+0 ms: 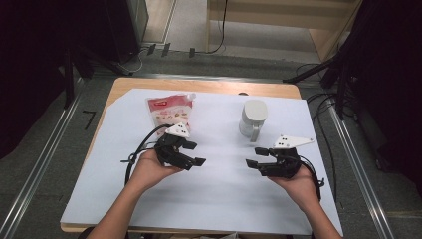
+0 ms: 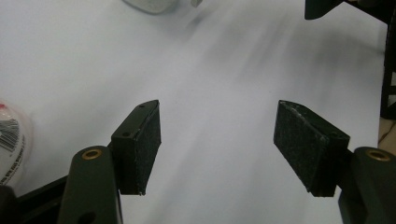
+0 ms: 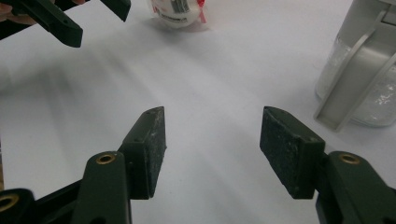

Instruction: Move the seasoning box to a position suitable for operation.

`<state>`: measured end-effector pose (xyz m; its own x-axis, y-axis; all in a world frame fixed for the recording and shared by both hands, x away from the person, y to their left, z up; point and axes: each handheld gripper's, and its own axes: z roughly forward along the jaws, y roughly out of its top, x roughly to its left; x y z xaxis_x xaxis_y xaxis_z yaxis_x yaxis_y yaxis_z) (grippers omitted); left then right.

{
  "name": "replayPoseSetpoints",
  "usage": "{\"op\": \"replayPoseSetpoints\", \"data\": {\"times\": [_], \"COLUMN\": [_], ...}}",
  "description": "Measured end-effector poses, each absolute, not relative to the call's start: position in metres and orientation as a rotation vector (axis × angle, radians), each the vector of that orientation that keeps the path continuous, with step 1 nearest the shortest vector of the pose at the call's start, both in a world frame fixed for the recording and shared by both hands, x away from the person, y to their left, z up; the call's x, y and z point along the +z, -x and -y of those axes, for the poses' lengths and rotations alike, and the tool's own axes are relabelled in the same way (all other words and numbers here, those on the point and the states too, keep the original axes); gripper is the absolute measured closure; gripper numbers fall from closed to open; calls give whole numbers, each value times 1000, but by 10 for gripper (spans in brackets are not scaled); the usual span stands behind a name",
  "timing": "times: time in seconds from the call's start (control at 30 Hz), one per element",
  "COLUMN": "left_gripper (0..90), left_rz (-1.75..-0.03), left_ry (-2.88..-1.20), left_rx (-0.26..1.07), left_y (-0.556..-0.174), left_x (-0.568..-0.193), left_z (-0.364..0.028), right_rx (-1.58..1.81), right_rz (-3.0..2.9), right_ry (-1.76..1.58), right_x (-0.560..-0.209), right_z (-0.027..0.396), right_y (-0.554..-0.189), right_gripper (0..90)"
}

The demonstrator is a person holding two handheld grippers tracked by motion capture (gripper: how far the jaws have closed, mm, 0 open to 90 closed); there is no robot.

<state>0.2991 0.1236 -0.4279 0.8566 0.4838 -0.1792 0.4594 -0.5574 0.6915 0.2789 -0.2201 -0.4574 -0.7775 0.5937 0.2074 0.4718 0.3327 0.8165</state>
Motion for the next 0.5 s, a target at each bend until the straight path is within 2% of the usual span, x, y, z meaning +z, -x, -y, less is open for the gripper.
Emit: {"op": "replayPoseSetpoints", "data": {"times": [0.5], "left_gripper": [325], "left_rz": [-659], "left_ry": [-2264], "left_rx": [65], "left_y": [-296], "left_x": [-423], "left_z": [-129], "right_rx": [1383], "right_rz": [-2461], "right_ry": [-966], "right_x": [-455], "right_z": [222], "right_y": [-275], "right_gripper": [443]}}
